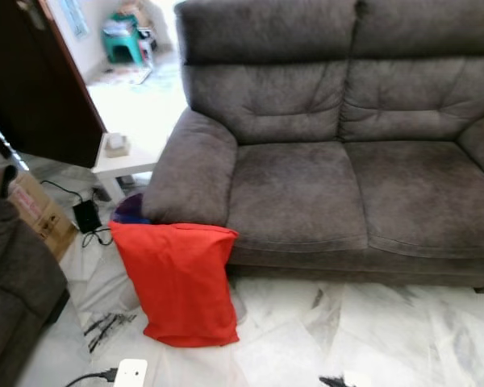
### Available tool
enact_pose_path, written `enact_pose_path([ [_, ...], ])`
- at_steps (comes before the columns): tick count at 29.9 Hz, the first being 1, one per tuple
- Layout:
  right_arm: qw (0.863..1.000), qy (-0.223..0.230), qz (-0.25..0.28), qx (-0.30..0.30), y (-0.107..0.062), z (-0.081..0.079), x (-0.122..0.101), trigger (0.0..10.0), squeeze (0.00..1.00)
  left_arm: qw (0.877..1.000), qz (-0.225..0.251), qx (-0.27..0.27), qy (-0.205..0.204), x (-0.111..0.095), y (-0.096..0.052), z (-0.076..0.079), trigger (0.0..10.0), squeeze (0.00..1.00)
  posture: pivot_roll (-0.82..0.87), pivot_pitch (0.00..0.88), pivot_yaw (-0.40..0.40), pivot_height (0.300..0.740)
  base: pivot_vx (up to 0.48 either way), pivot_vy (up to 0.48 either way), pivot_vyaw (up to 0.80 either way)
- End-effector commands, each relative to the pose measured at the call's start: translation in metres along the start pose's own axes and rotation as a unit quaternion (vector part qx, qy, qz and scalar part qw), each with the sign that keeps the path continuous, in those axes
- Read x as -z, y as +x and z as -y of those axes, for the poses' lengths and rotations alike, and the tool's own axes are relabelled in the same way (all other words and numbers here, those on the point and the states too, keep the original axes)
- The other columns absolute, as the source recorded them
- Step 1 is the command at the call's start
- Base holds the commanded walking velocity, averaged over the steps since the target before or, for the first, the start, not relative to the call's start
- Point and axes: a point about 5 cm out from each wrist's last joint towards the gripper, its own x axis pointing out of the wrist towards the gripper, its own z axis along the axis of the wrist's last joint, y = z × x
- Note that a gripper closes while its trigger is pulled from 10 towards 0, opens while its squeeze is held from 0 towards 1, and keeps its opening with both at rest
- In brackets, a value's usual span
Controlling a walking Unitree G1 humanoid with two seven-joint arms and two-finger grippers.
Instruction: Move the pillow to the sofa from floor
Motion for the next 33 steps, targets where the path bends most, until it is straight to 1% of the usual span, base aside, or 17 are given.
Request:
enact_pose_path([
  [1, 1.0, 0.008, -0.005, -0.011, 0.0012, -0.0104, 0.0035, 10.0, 0.0, 1.0, -0.009, -0.01, -0.004, 0.0047, -0.0009, -0.009, 10.0, 0.0, 0.01, 0.117, 0.055, 0.74, 0.0, 0.48, 0.0],
  [2, 1.0, 0.008, -0.005, -0.011, 0.0012, -0.0103, 0.0035, 10.0, 0.0, 1.0, -0.006, -0.007, -0.011, 0.0045, -0.0009, -0.0084, 10.0, 0.0, 0.0, 0.115, 0.055, 0.74, 0.0, 0.334, 0.0],
  [6, 1.0, 0.007, -0.004, -0.012, 0.0013, -0.0103, 0.0028, 10.0, 0.0, 1.0, -0.006, -0.007, -0.004, 0.0042, -0.0008, -0.008, 10.0, 0.0, 0.01, 0.111, 0.05, 0.74, 0.0, 0.0, 0.0],
  [8, 1.0, 0.006, -0.003, -0.012, 0.0013, -0.0097, 0.0022, 10.0, 0.0, 1.0, -0.006, -0.004, -0.026, 0.0051, -0.0009, -0.0067, 10.0, 0.0, 0.01, 0.111, 0.047, 0.74, 0.0, 0.0, 0.0],
  [9, 1.0, 0.006, -0.003, -0.012, 0.0013, -0.0096, 0.002, 10.0, 0.0, 1.0, -0.006, -0.003, -0.03, 0.0053, -0.0009, -0.0064, 10.0, 0.0, 0.01, 0.111, 0.047, 0.74, 0.0, 0.0, 0.0],
  [22, 1.0, 0.005, -0.003, -0.01, 0.0012, -0.0094, 0.0026, 10.0, 0.0, 0.999, -0.008, -0.006, -0.035, 0.006, -0.001, -0.0073, 10.0, 0.0, 0.01, 0.112, 0.05, 0.74, 0.0, 0.0, 0.0],
  [27, 1.0, -0.001, -0.004, -0.004, 0.001, -0.0084, 0.0034, 10.0, 0.0, 0.999, -0.012, -0.005, -0.031, 0.0068, -0.0011, -0.0076, 10.0, 0.0, 0.01, 0.107, 0.05, 0.74, 0.29, 0.0, 0.0],
  [28, 1.0, -0.003, -0.006, -0.005, 0.0008, -0.0084, 0.0044, 10.0, 0.0, 0.999, -0.011, -0.004, -0.038, 0.007, -0.0011, -0.0074, 10.0, 0.0, 0.01, 0.106, 0.05, 0.74, 0.337, 0.0, 0.0],
  [31, 1.0, 0.007, -0.006, 0.001, 0.0007, -0.0079, 0.0049, 10.0, 0.0, 0.999, -0.01, -0.004, -0.041, 0.0065, -0.0011, -0.0077, 10.0, 0.0, 0.01, 0.105, 0.05, 0.74, 0.39, 0.0, 0.0],
  [33, 1.0, 0.006, -0.005, 0.0, 0.0009, -0.0084, 0.0043, 10.0, 0.0, 0.999, -0.009, -0.004, -0.041, 0.0061, -0.0011, -0.0078, 10.0, 0.0, 0.01, 0.104, 0.051, 0.74, 0.401, 0.0, 0.0],
])
